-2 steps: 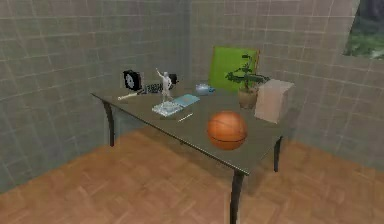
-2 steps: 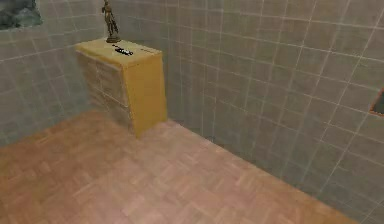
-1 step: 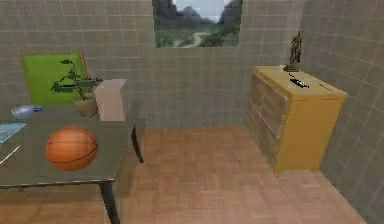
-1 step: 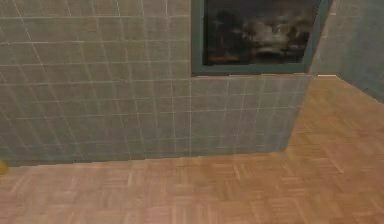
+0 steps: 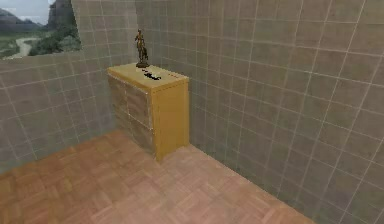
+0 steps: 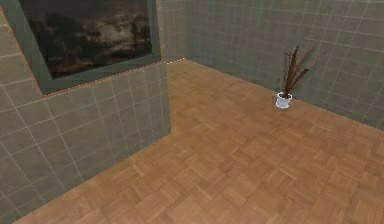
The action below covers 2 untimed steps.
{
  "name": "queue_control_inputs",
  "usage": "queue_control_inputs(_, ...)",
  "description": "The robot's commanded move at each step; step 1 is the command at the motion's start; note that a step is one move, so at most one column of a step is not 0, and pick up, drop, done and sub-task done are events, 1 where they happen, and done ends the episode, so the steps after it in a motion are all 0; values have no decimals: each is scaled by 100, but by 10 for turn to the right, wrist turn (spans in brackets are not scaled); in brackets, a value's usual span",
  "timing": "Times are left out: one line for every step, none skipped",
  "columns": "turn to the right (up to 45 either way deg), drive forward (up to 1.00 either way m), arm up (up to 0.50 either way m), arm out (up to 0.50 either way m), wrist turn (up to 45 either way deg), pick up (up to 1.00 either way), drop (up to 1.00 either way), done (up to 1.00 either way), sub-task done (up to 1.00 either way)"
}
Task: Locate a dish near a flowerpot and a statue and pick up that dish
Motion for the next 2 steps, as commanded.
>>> queue_control_inputs(0,20,0,0,0,0,0,0,0)
queue_control_inputs(-450,0,0,0,0,0,0,0,0)
